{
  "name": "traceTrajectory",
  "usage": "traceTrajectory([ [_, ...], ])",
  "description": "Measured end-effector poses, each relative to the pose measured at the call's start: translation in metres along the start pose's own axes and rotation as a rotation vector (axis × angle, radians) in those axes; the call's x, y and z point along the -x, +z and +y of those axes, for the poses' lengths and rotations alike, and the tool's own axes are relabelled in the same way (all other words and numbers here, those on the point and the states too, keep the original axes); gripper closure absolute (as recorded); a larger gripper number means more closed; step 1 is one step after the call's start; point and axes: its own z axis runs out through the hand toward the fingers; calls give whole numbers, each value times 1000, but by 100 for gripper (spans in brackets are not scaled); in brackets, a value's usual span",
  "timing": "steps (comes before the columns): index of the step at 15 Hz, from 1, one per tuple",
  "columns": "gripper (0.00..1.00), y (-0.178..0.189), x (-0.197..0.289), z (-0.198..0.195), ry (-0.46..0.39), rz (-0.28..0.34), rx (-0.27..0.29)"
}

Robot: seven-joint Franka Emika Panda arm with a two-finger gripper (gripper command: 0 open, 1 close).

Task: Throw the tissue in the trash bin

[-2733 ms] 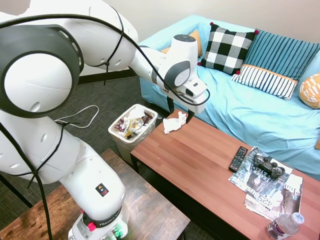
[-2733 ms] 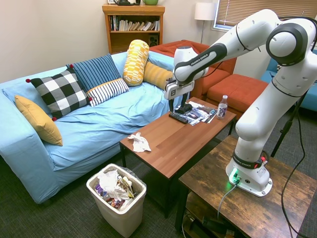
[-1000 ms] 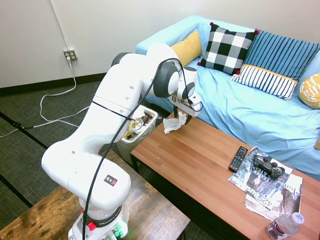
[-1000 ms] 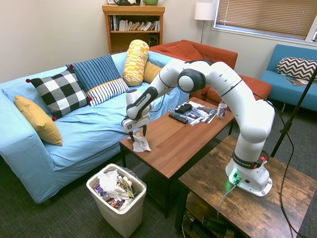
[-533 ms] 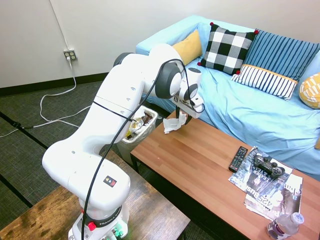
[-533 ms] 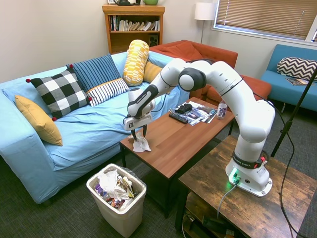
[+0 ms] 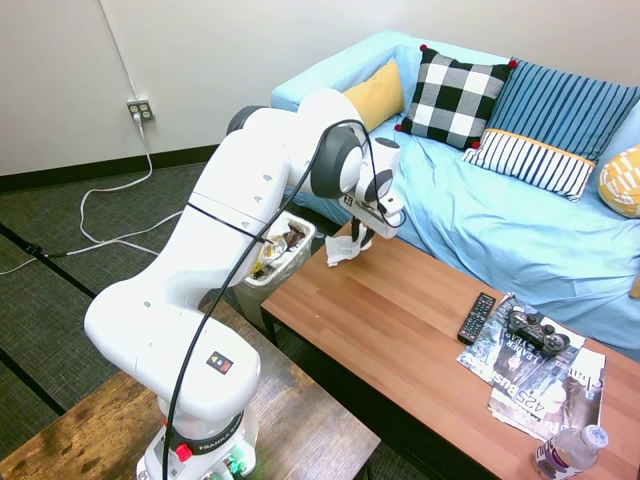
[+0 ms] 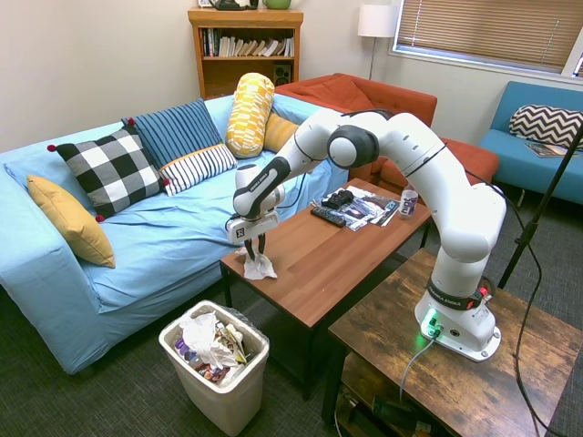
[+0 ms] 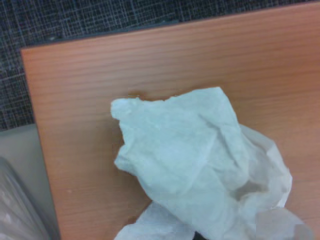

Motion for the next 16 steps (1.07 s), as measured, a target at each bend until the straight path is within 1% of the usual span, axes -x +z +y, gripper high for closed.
traceTrajectory([
  [6, 100, -2, -7, 3, -4, -11, -11],
  [9, 100, -13, -11, 4, -23, -9, -26],
  [10, 100, -27, -7, 2, -44, -9, -44],
  [11, 100, -49, 2, -1, -67, -7, -67],
  [13, 100, -105, 35, -7, -120, -2, -106],
  [14, 100, -130, 58, -10, -153, 0, -117],
  [15, 100, -148, 83, -12, -186, -1, -117],
  [16, 100, -158, 108, -16, -218, -4, -107],
])
